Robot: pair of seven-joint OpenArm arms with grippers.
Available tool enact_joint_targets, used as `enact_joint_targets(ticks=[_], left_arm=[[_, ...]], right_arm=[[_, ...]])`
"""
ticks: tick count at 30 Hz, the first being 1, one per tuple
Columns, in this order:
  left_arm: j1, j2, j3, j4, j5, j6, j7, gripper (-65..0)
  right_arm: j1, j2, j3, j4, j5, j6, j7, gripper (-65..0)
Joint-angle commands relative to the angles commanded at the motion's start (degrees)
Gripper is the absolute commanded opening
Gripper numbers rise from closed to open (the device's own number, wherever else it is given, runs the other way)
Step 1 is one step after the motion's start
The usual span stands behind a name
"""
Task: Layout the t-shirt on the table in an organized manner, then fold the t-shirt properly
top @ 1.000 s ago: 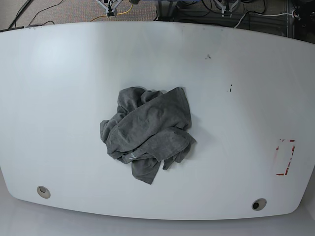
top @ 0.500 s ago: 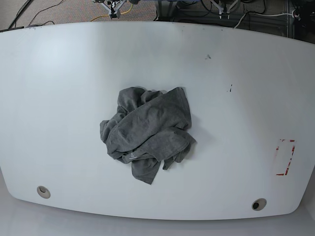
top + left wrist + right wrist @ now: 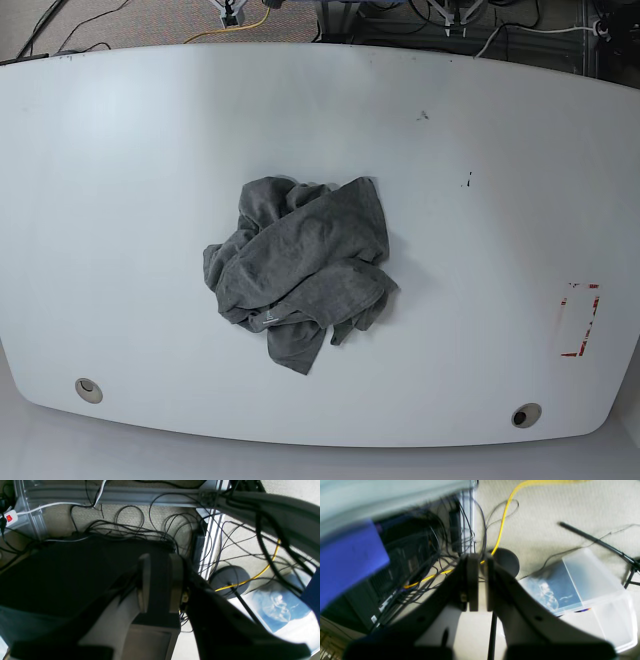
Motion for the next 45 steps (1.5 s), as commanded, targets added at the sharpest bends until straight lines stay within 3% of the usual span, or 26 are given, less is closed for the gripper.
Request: enact_joint_targets(ticks=[18, 30, 45], left_arm=[[14.68, 0.79, -0.09, 22.07, 0.09, 0.00, 0.09, -53.7], [24.70, 0.70, -0.18, 36.84, 0.00, 0.00, 0.09, -53.7], [35.96, 0.79, -0.09, 53.80, 0.00, 0.00, 0.09, -53.7]], right_arm=[[-14.95, 1.32, 0.35, 28.04, 0.62, -0.35, -10.20, -61.5], [-24.35, 1.58, 7.03, 42.02, 0.53, 0.18, -10.64, -61.7], [-36.92, 1.14, 7.65, 60.66, 0.62, 0.26, -10.64, -61.7]])
